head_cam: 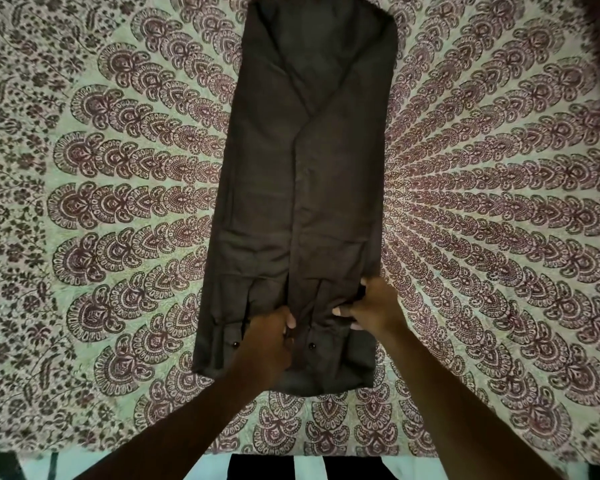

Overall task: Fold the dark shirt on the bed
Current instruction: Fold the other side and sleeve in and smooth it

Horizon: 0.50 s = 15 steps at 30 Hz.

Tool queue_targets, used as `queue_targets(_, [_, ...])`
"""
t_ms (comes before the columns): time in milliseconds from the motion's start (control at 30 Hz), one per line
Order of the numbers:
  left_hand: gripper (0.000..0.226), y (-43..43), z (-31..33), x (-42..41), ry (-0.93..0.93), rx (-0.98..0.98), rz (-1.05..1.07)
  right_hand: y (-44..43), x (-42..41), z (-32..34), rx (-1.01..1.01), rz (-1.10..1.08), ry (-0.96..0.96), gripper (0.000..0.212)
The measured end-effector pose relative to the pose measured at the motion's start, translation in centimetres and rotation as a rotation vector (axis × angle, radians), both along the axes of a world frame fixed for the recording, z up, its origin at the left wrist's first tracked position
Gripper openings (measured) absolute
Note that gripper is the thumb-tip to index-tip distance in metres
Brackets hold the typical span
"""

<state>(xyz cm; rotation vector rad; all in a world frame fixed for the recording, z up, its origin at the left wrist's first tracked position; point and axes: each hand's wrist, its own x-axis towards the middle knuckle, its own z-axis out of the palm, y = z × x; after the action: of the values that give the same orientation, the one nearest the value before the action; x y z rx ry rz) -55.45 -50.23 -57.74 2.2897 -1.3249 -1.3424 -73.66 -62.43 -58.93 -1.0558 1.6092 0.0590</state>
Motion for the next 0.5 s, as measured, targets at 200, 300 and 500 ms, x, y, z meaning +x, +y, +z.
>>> queue_targets(200, [0.012, -2.1, 0.9, 0.8, 0.031, 0.155, -0.207, -0.3, -0.2, 0.3, -0.092, 0.137, 0.089, 0.054])
queue_targets(300, [0.018, -4.5, 2.6, 1.6, -0.012, 0.187, -0.331, -0.4, 0.0, 0.7, -0.132, 0.147, 0.131, 0.048])
queue_targets(500, [0.015, -12.8, 4.7, 3.8, -0.102, -0.019, -0.350, -3.5, 1.2, 1.4, -0.383, -0.046, 0.190, 0.045])
